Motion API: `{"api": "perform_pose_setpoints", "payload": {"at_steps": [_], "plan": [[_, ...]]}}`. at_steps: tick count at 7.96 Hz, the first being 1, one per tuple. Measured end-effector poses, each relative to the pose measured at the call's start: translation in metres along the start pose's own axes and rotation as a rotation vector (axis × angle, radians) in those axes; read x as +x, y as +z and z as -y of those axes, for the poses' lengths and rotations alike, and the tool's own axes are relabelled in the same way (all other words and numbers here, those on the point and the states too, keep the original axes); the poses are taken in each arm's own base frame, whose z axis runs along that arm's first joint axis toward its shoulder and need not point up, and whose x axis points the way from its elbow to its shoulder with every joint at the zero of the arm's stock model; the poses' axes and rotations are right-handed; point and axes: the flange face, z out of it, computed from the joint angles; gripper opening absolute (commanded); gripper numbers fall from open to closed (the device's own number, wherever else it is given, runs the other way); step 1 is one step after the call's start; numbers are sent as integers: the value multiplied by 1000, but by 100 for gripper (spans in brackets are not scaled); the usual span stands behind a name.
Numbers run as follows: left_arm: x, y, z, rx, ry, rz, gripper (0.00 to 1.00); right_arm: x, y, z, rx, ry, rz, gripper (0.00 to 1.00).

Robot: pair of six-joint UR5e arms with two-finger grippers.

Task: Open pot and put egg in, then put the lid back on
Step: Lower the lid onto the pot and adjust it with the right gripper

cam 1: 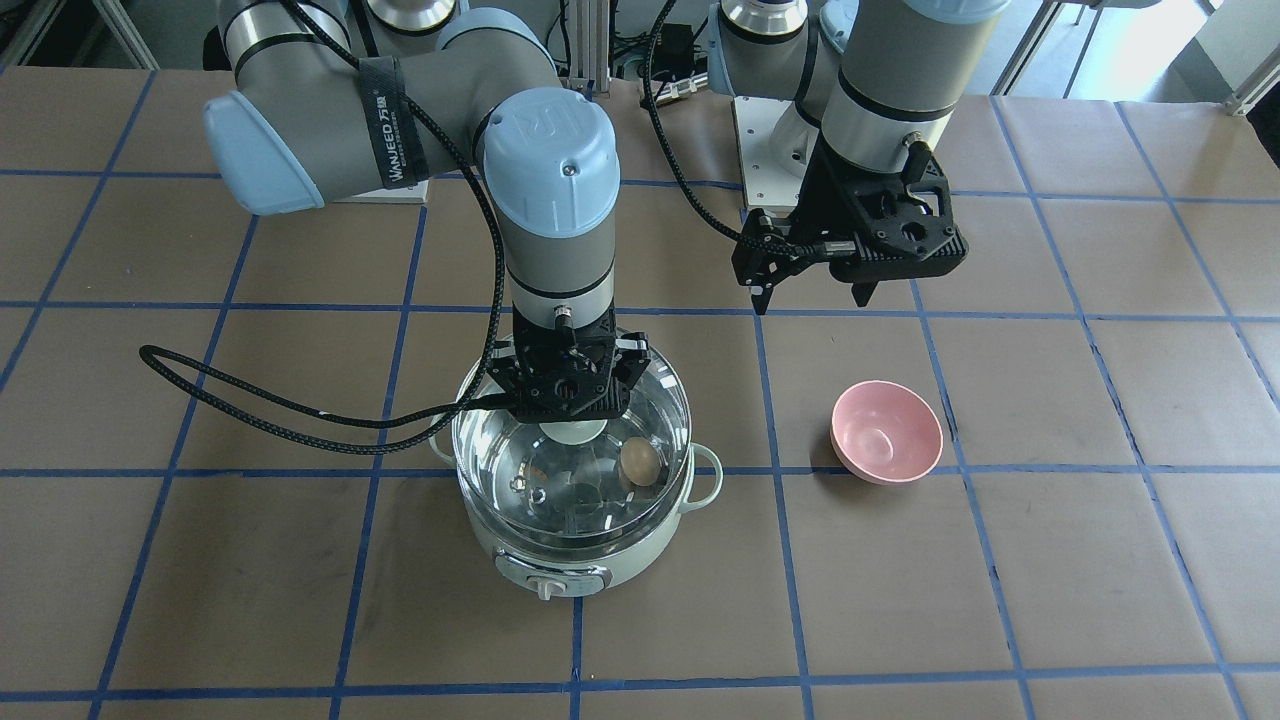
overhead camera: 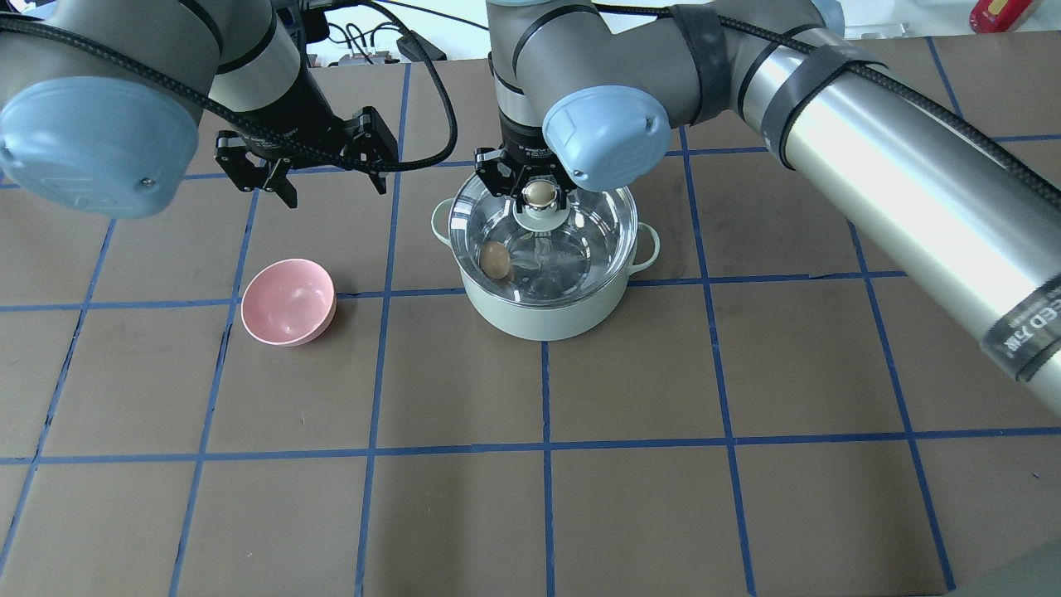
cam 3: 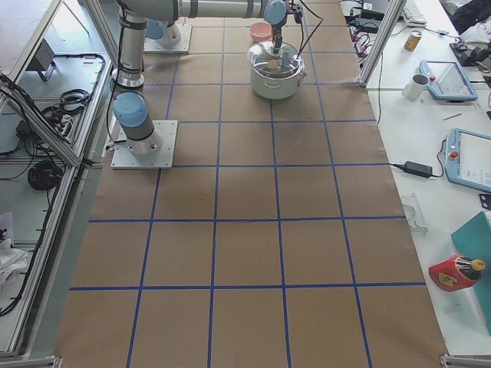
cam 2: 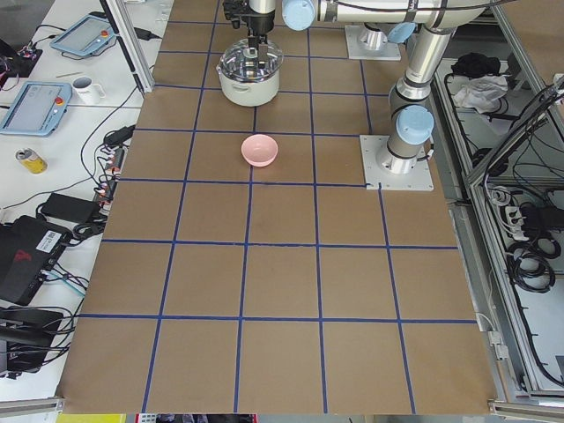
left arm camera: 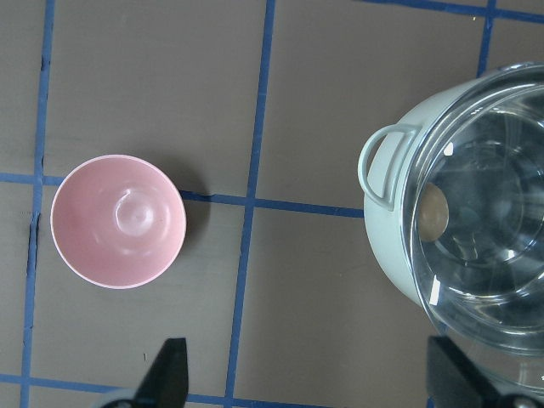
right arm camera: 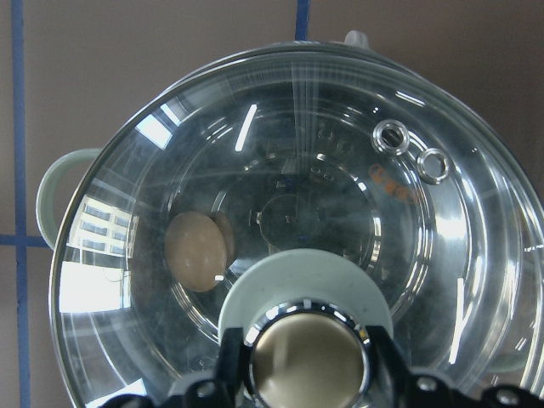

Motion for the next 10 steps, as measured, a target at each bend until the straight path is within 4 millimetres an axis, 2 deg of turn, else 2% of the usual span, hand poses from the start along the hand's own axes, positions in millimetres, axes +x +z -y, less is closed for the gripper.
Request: {"api": "perform_pose_setpoints", "payload": {"at_steps": [2,10], "plan": [[0,0,0,-1,3,3,100,1,7,-2,-3,2,0,0],[0,0,0,1,57,2,100,0,7,0,23,2,10,0]]}}
